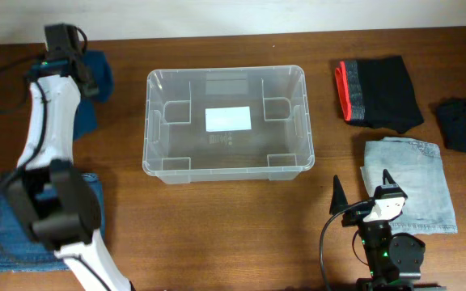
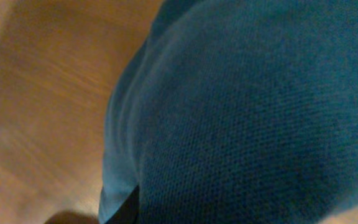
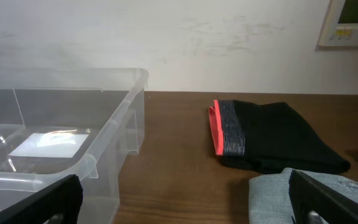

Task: Pack container
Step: 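Lift the teal shirt and carry it right into the container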

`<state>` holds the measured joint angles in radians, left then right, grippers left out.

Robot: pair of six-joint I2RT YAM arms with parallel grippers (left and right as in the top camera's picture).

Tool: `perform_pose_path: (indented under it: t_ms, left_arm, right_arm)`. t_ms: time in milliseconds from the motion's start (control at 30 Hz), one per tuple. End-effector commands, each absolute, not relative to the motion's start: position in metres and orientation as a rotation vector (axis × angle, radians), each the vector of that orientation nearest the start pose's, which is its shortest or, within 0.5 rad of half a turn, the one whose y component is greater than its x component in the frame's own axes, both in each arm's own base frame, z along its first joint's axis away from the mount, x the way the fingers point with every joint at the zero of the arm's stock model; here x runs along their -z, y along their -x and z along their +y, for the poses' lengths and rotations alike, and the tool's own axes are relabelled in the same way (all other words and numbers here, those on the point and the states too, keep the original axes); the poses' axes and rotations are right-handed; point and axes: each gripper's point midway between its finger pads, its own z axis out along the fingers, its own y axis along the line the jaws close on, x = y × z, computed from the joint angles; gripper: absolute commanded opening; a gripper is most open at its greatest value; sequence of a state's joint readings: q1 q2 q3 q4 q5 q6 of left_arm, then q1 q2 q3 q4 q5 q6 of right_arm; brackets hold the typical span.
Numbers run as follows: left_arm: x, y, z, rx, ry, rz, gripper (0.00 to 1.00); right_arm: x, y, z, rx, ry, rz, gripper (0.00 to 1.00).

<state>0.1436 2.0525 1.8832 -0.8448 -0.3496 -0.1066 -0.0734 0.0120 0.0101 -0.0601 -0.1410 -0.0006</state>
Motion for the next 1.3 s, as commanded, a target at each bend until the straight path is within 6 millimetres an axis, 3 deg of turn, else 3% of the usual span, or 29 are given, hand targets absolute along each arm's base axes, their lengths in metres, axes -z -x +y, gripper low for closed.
perform_pose_path:
  t_ms: [0, 233, 567, 800, 967, 1133, 1267]
  left_arm:
    - [-0.242, -0.494, 0.103, -0.344, 0.434, 2.381, 0.00]
    - [-0.305, -0.463, 0.043, -0.141, 0.356, 2.310, 0.01]
    - [-0.339, -0.429, -0.056, 0.056, 0.191, 2.288, 0.01]
    - [-0.336, -0.415, -0.112, 0.180, 0.184, 2.310, 0.01]
    - [-0.330, -0.411, -0.128, 0.248, 0.293, 2.321, 0.01]
    - [-0.299, -0.408, -0.130, 0.241, 0.423, 2.421, 0.01]
    - [-0.266, -0.412, -0.141, 0.245, 0.419, 2.524, 0.01]
  right_arm:
    - [-0.160, -0.246, 0.006, -0.056, 0.050, 1.632, 0.99]
    - [-0.160, -0.246, 0.006, -0.056, 0.050, 1.632, 0.99]
    - [-0.160, -0.246, 0.006, -0.056, 0.050, 1.632, 0.99]
    - [-0.160, -0.246, 0.006, -0.056, 0.050, 1.632, 0.99]
    - [-0.160, -0.246, 0.006, -0.056, 0.050, 1.632, 0.98]
    - [-0.160, -0.246, 0.006, -0.056, 0.050, 1.632, 0.99]
    - [-0.160, -0.246, 0.006, -0.056, 0.050, 1.632, 0.99]
